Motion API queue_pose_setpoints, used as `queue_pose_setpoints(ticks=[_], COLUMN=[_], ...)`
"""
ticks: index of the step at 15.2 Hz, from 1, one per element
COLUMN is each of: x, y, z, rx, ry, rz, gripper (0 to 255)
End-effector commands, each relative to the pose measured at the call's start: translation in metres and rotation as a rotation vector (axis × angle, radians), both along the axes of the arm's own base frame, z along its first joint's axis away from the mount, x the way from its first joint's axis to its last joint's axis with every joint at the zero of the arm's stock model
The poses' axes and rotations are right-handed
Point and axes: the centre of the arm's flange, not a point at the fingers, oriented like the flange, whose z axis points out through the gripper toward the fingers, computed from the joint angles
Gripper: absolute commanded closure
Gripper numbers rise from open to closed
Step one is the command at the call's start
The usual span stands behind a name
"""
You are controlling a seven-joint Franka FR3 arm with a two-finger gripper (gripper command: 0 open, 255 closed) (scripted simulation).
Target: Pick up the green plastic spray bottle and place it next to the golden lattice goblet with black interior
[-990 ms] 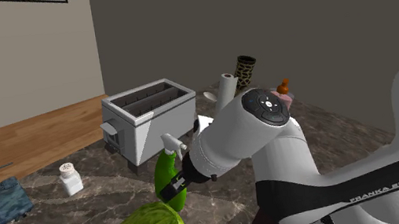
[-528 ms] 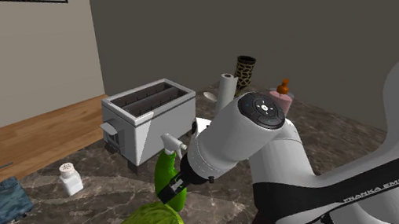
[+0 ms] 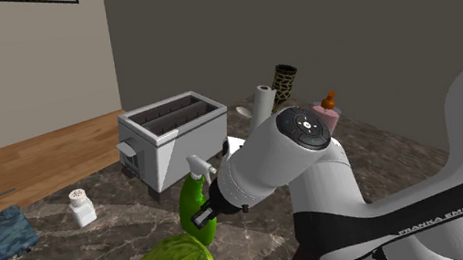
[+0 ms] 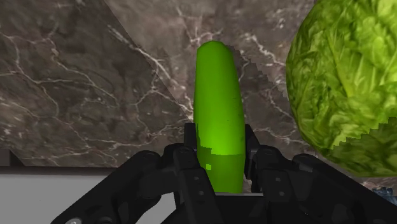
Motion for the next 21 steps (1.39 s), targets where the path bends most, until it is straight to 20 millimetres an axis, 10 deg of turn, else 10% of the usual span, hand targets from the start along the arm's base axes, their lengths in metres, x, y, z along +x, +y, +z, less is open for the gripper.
queue_pose_setpoints(ticks=[1, 21], x=[0.0, 0.0], y=[0.0, 0.0], z=[0.0, 0.09], rx=[0.0, 0.0], ry=[0.0, 0.0], rz=[0.0, 0.0], gripper=[255, 255])
